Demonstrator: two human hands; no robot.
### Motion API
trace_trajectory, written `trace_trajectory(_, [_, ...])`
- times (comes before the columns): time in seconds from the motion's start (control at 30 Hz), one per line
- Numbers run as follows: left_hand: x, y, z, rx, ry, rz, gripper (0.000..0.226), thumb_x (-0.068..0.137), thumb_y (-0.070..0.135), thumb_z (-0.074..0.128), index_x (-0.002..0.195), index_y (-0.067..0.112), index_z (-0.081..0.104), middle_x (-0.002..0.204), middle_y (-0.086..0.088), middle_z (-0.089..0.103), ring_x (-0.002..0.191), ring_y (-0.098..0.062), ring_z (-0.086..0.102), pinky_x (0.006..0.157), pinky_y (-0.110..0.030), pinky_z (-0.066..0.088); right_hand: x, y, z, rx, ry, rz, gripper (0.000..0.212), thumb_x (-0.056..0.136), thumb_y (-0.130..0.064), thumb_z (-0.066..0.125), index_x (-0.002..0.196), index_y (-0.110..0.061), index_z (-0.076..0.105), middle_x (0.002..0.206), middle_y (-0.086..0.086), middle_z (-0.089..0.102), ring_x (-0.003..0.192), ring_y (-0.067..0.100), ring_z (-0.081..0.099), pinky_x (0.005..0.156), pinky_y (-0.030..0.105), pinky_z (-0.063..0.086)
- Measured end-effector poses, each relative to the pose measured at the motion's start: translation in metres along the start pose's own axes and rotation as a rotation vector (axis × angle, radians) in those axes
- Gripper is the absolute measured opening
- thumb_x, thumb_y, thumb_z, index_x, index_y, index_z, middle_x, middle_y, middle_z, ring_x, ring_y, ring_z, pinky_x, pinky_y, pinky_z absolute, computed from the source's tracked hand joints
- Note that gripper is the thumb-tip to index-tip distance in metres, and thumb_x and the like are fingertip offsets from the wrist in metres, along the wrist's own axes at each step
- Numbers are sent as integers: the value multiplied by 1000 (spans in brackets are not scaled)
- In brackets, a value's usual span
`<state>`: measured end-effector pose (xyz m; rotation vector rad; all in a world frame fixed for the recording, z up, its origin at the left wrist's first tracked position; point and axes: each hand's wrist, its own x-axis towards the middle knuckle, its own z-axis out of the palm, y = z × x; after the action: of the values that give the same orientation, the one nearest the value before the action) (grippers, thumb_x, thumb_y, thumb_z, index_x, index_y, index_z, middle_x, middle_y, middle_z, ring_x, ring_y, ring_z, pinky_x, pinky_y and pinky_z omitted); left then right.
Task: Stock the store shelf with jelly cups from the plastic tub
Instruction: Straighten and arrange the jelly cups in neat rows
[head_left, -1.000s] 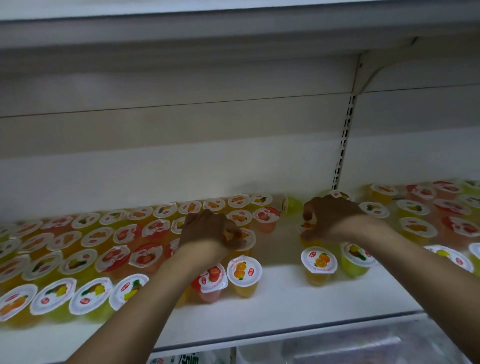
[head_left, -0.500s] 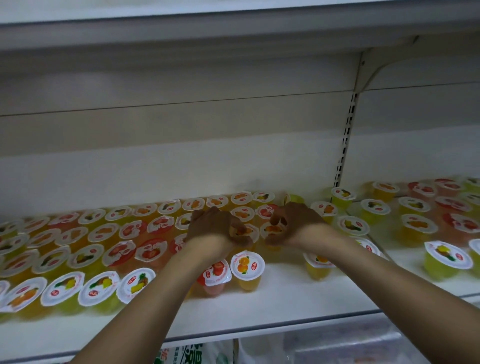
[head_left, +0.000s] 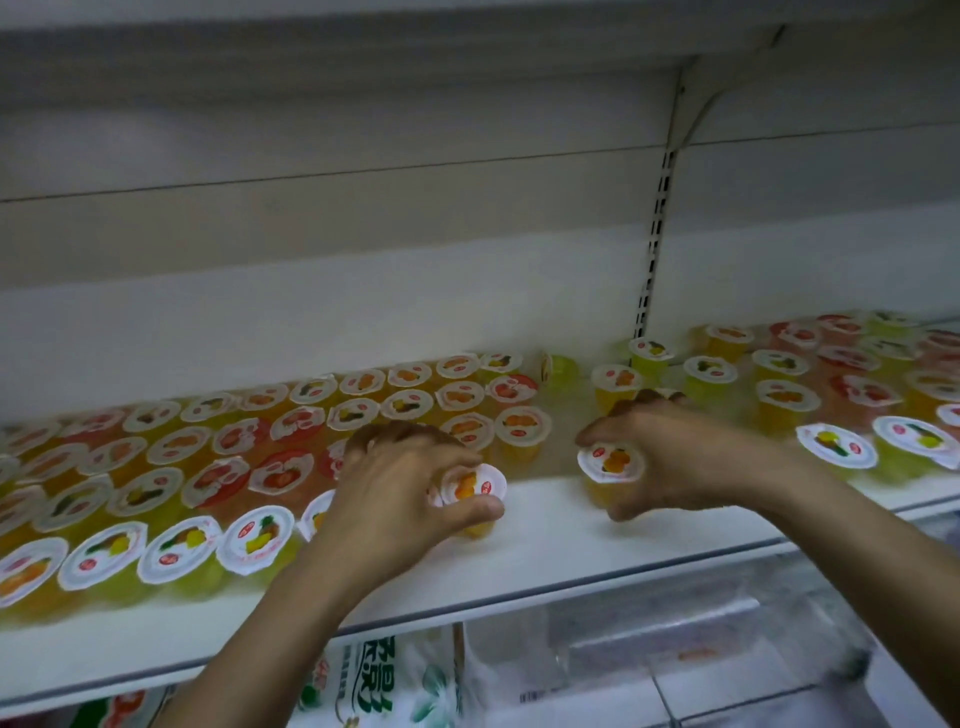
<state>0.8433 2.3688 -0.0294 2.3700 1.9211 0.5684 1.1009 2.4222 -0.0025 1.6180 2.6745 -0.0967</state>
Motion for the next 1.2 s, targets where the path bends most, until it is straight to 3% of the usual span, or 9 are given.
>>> trace_trajectory(0.07, [-5,0,4,57,-22,21,58,65,75,63,116,47,60,122,28,55,120,-5,42,102,-34,22,-2,-3,9,-34,95,-17,55,75,-43,68,127,-41,51,121,-9,60,114,18,53,92,34,44])
trace_trajectory(0.17, [-6,-1,10,79,1,36,49,71,59,72,117,44,62,125,25,55,120,-7,44,99,-33,22,-3,-17,18,83,137,-13,49,77,-37,68,124,-37,54,116,-5,60,106,18,58,82,33,49])
trace_trajectory(0.33, [-7,6,16,67,64,4,41,74,56,71,111,39,66,117,20,60,113,-8,49,95,-33,24,1,-46,37,191,223,-14,45,79,-41,67,123,-34,58,111,-1,58,101,21,57,78,31,46])
trace_trajectory(0.67, [-14,6,18,93,57,0,41,78,58,65,114,37,62,119,18,54,114,-7,46,92,-31,23,-2,-63,51,271,305,62,43,84,-43,64,125,-32,56,116,-3,53,101,21,59,74,29,45])
trace_trajectory(0.77, [-20,5,22,61,48,4,54,73,72,57,117,41,58,121,22,49,117,-4,42,96,-30,21,-9,-65,53,195,323,47,46,86,-55,57,126,-35,54,120,-7,52,106,16,55,78,28,45])
trace_trajectory(0.83, [-23,6,20,-50,74,-5,64,70,82,42,120,44,55,121,25,47,117,0,40,98,-28,21,-16,-63,46,193,348,17,52,85,-69,44,122,-35,58,118,-8,54,107,14,53,82,30,45])
trace_trajectory(0.93, [-14,9,11,-142,87,-17,69,75,80,26,126,43,53,126,23,52,118,-3,45,97,-28,31,-6,-47,27,238,401,13,63,85,-72,22,111,-33,65,111,-4,62,104,19,58,86,37,46])
trace_trajectory(1.07, [32,15,-2,-93,-86,-52,47,93,58,43,129,30,55,117,12,63,109,-13,55,88,-27,41,54,2,2,133,366,83,37,92,-49,52,124,-31,58,123,2,55,116,24,51,93,33,40])
trace_trajectory(1.2, [92,15,11,-17,-107,-69,46,98,50,39,141,35,41,150,7,40,137,-18,37,115,-35,25,119,40,-11,115,175,66,45,85,-38,67,127,-29,54,129,1,55,115,21,53,86,29,41])
